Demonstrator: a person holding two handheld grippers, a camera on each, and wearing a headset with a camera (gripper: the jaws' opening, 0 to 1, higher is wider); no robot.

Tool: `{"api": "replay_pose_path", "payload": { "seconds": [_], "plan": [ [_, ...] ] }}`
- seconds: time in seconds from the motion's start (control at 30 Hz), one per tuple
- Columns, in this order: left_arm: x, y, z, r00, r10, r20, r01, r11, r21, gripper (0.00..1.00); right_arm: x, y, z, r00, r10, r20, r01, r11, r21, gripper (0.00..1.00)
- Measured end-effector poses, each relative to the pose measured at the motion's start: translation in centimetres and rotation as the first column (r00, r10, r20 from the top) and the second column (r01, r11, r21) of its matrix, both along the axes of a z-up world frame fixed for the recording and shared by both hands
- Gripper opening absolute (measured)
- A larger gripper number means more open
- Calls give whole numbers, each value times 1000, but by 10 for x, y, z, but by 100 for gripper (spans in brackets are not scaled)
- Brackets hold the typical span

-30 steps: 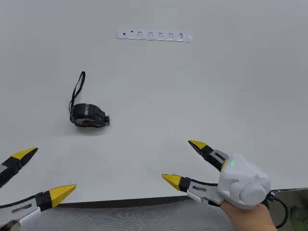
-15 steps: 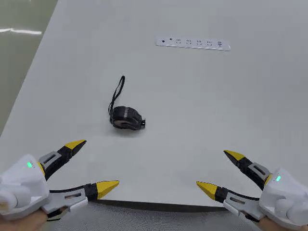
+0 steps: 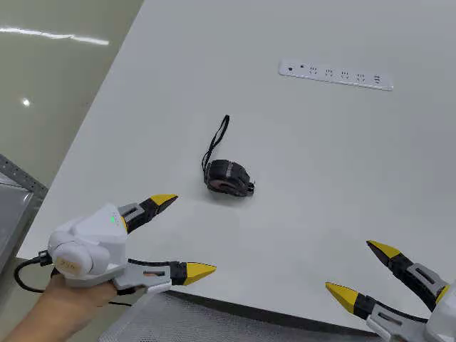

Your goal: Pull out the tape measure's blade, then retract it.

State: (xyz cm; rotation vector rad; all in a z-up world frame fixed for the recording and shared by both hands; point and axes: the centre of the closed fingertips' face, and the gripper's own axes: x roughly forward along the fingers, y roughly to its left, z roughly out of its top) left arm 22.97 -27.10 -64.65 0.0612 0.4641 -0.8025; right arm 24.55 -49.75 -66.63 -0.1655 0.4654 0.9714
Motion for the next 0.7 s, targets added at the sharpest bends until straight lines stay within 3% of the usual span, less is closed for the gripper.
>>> {"api": "replay_pose_path", "payload": {
  "seconds": [0.07, 0.2, 0.7],
  "plan": [
    [2, -1, -1, 999, -38, 19, 38, 999, 21, 81, 1, 3, 0, 1000, 11, -4, -11, 1000, 0, 62],
    [8, -4, -5, 995, -94, 19, 93, 995, 37, 81, 1, 10, 4, 999, 51, -7, -51, 998, 25, 62],
    [37, -7, -14, 983, -180, 29, 178, 982, 60, 80, 16, 23, -3, 994, 112, -20, -112, 994, 20, 60]
  ]
}}
